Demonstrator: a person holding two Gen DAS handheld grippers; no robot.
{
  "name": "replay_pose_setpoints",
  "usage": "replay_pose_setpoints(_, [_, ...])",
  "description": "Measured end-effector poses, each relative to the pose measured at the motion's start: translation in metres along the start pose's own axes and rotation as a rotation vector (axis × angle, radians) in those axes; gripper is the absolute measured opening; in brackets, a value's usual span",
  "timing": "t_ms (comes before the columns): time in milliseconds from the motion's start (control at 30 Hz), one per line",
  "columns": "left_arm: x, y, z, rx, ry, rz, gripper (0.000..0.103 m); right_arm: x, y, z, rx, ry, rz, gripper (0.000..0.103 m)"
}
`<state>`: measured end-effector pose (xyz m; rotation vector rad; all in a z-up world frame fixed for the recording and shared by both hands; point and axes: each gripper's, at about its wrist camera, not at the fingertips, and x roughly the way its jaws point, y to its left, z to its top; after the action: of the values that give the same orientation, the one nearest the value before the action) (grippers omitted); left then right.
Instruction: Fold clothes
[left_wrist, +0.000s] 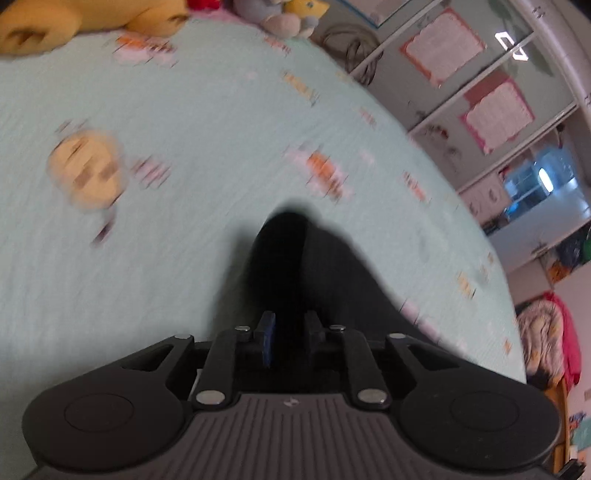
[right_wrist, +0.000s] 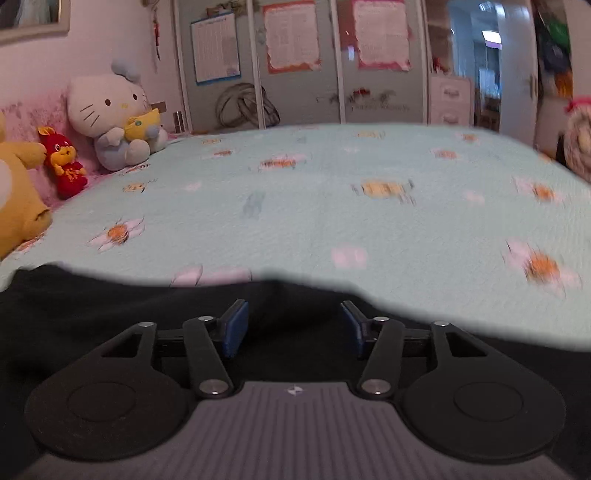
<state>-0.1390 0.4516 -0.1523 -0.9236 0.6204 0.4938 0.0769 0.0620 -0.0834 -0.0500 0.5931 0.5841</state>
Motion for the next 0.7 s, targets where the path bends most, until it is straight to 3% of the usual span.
replay_pose_setpoints(167, [-0.047, 0.05, -0.058, -0.1, 0.0, -0.006, 0.025, -0.059, -0.059, -0.065, 0.079, 0.06, -0.141, 0.06])
replay_pose_setpoints(267, [-0.072, 0.065, -0.077, -0.193, -0.017, -0.018, 0.03, -0.085, -0.09, -0.093, 0.249, 0.108, -0.149, 0.06])
replay_pose_setpoints(333, [-0.083, 0.062, -0.088, -0.19, -0.029, 0.007, 0.036, -0.099, -0.099, -0.105, 0.351, 0.124, -0.113, 0.06])
replay_pose_setpoints(467, [-0.091, 0.06, -0.091, -0.171, -0.03, 0.024, 0.037, -0.123, -0.073, -0.121, 0.368, 0.112, -0.02, 0.067])
replay_pose_setpoints(700, [-0.075, 0.054, -0.094, -0.181, 0.023, 0.034, 0.048, -0.147, -0.038, -0.141, 0.347, 0.121, 0.036, 0.069])
